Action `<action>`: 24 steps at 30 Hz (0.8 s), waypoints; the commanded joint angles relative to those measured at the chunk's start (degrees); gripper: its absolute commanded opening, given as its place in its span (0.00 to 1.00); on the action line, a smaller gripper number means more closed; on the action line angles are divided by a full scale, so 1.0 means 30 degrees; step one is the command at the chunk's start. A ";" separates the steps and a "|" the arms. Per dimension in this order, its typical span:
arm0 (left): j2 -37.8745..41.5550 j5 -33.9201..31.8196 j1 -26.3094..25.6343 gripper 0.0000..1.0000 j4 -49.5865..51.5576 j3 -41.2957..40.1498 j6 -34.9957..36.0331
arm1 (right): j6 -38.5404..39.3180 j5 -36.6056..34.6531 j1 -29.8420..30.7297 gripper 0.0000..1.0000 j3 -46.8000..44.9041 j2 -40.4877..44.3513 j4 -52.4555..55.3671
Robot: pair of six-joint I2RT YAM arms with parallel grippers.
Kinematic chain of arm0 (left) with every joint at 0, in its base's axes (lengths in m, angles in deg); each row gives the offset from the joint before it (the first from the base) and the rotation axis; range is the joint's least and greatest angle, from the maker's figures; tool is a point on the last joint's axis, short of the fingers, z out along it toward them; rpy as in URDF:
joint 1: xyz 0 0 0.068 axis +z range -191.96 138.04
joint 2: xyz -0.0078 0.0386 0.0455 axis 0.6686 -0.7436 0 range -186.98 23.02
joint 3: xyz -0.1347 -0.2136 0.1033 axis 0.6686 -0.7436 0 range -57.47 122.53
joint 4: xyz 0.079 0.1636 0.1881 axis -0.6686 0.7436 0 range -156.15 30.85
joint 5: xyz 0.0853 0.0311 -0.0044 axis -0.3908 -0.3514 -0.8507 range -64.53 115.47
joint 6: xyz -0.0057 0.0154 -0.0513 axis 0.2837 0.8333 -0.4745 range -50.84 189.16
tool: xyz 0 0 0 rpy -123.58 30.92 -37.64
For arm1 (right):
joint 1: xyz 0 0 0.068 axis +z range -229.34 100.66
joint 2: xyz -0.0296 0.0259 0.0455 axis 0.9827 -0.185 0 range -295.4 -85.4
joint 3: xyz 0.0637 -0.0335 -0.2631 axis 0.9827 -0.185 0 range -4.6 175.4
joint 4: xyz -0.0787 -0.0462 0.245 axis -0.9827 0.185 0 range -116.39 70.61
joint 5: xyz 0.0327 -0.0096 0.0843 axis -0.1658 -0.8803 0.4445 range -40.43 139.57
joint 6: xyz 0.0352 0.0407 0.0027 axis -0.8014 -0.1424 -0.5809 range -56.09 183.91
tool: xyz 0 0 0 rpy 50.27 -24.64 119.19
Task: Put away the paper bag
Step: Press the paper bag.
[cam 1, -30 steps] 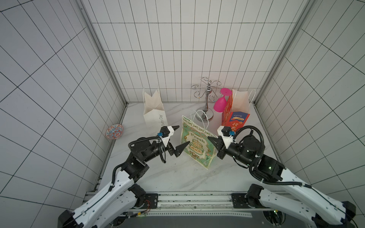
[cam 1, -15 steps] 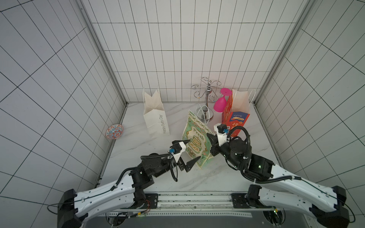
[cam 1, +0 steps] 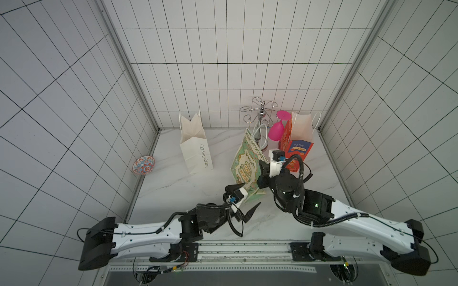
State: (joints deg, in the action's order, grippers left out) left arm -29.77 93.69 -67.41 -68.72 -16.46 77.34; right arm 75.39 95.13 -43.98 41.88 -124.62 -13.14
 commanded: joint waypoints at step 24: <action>0.1743 -2.8967 -1.4160 0.93 -0.7160 -0.4913 -0.1325 | -1.0116 -2.8891 0.9375 0.00 0.2818 -0.4716 -0.3899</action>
State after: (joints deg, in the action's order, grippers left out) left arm -21.68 23.47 -104.07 -84.02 -29.57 72.21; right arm 52.29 24.23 -18.65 43.54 -136.91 -22.38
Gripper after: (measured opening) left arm 0.931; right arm 0.047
